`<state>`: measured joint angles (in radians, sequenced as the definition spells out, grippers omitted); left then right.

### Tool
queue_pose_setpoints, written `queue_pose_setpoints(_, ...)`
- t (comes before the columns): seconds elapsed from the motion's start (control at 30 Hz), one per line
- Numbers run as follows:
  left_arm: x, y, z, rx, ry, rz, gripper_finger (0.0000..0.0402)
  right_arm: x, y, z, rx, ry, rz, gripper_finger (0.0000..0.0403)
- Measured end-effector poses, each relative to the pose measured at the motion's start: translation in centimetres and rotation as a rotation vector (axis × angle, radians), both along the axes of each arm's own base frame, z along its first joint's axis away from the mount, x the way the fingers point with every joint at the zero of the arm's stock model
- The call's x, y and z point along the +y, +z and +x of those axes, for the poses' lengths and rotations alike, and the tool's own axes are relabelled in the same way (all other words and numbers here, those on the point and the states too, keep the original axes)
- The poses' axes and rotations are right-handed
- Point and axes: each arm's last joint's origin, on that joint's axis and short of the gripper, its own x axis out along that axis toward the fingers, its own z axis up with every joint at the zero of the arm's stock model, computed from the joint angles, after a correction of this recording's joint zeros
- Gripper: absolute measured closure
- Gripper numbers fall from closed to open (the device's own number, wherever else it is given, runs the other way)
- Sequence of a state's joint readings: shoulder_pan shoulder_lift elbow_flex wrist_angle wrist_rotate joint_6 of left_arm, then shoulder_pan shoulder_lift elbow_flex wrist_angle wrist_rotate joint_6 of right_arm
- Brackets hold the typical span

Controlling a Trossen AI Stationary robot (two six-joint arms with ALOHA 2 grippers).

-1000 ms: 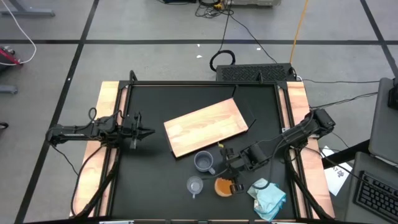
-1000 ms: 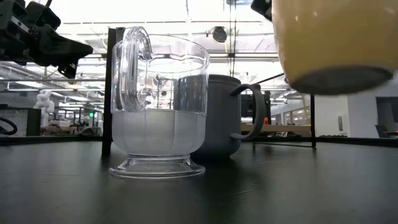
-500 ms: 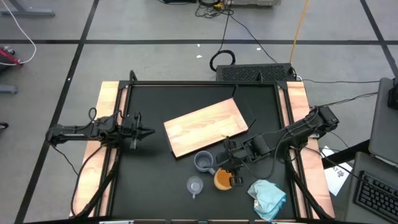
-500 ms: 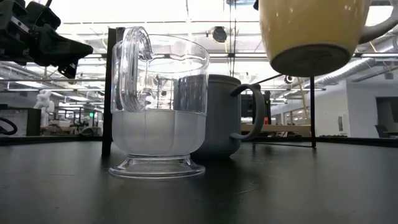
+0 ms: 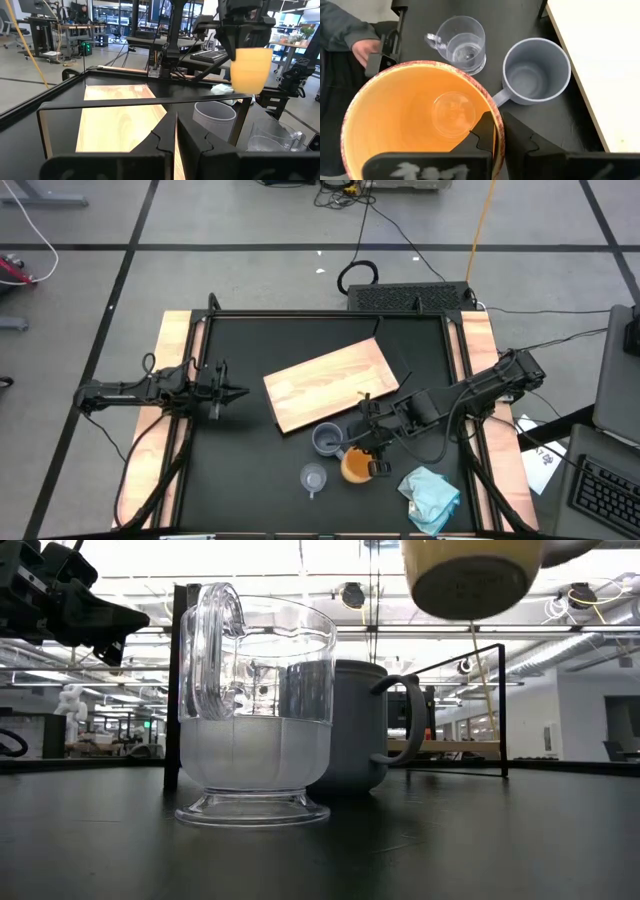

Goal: Stack small to large cups/mugs on shelf
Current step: Put the orange mug on the shelf

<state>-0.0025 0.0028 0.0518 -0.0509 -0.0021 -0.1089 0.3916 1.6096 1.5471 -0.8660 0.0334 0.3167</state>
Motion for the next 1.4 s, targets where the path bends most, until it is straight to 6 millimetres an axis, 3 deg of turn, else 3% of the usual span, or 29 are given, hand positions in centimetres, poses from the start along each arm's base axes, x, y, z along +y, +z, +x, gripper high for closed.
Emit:
queue_pose_setpoints(0.23, 0.0, 0.0, 0.0, 0.0, 0.0, 0.0, 0.0385, 0.0, 0.9, -0.1, 0.002, -0.013, 0.008, 0.0395)
queue_pose_setpoints(0.97, 0.0, 0.0, 0.0, 0.0, 0.0, 0.0, 0.0385, -0.2, 0.8, -0.2, 0.011, -0.026, -0.016, 0.0395)
queue_pose_setpoints(1.4, 0.0, 0.0, 0.0, 0.0, 0.0, 0.0, 0.0385, -5.1, 1.4, 0.8, 0.058, -0.143, -0.045, 0.0395)
